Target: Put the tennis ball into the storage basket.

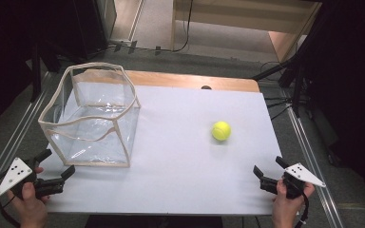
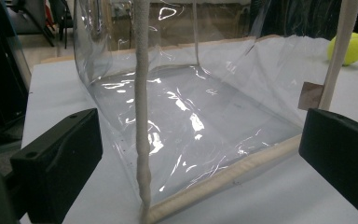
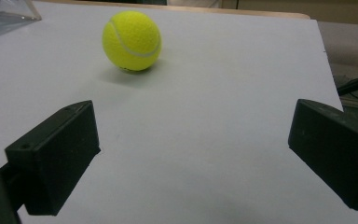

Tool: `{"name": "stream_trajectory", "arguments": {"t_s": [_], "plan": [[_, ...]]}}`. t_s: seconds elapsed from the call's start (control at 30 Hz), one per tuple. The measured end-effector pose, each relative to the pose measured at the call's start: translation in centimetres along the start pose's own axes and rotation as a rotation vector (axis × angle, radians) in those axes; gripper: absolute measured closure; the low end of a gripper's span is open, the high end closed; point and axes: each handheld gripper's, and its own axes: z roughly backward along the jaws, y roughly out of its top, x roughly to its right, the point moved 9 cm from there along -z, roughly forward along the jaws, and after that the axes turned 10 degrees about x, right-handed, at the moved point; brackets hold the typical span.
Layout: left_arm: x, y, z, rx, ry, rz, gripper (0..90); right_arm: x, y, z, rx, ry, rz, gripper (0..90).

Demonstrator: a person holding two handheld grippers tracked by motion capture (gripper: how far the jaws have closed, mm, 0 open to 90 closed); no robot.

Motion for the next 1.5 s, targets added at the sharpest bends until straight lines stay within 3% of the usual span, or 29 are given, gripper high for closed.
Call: {"name": "stream_trajectory", "arguments": {"t_s": [0.17, 0.57, 0.73, 0.97, 1.17, 1.5], "plan": [[0.0, 0.0, 0.0, 0.001, 0.003, 0.002, 0.0, -0.1, 0.0, 0.0, 0.004, 0.004, 0.013, 0.7], [0.0, 0.1, 0.1, 0.011, 0.006, 0.003, 0.0, 0.1, 0.7, 0.2, 0.001, -0.017, -0.006, 0.7], [0.0, 0.1, 0.0, 0.007, 0.006, 0.003, 0.0, -0.1, 1.2, 0.3, -0.025, -0.022, 0.019, 0.7], [0.0, 0.0, 0.0, 0.003, 0.006, -0.007, 0.0, -0.5, 2.1, 0.1, -0.056, -0.004, 0.029, 0.7], [0.0, 0.0, 0.0, 0.000, 0.009, -0.008, 0.0, -1.2, 2.9, -1.1, -0.095, 0.043, 0.059, 0.7], [0.0, 0.0, 0.0, 0.002, 0.005, -0.009, 0.0, -1.9, 4.2, -2.9, -0.135, 0.067, 0.086, 0.8]]}}
